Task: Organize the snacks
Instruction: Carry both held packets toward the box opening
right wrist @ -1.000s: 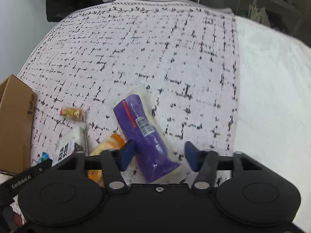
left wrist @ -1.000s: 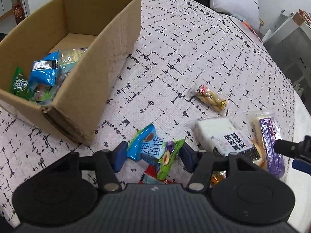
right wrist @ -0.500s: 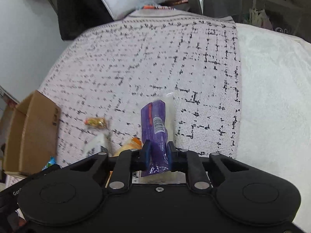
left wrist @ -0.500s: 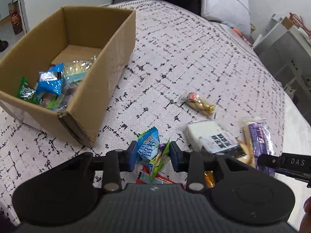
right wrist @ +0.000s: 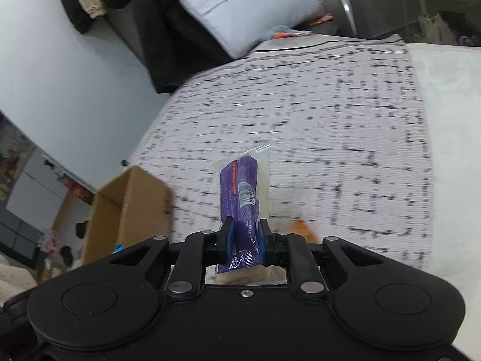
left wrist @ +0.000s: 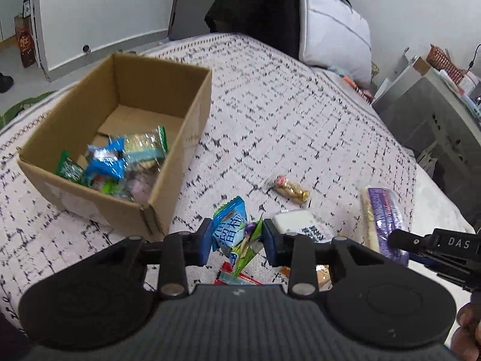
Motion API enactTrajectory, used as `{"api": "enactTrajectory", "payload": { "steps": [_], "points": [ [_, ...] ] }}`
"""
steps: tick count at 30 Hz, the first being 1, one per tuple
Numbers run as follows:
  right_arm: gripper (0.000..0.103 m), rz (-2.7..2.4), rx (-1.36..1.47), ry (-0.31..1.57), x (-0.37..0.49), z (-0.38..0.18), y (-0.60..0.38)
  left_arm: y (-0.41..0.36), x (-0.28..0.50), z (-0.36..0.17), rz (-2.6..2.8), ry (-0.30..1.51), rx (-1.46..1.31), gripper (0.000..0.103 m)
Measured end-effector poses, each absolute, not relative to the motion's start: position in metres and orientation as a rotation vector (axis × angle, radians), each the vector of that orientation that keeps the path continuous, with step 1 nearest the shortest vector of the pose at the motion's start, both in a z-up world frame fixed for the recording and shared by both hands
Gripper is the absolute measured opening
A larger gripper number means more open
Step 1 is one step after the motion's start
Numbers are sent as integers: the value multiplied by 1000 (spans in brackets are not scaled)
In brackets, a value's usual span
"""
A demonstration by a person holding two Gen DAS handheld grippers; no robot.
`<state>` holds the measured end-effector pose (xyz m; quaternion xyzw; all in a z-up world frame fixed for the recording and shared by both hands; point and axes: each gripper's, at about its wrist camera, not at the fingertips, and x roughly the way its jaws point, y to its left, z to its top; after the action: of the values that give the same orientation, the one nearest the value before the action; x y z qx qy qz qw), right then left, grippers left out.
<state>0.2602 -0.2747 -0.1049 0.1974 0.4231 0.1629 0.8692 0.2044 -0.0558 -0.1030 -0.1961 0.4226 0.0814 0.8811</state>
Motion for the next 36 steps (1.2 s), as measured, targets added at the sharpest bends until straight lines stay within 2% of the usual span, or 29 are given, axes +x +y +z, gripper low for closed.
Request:
{"api": "enactTrajectory", "payload": {
  "steps": [15,36],
  "points": [
    [14,434,404,820,245,-86,-236,-19,193,-59,196,797,-428,34],
    [14,543,369,775,247,-71,-165,59,185,-58,240,767,-489,34]
  ]
}}
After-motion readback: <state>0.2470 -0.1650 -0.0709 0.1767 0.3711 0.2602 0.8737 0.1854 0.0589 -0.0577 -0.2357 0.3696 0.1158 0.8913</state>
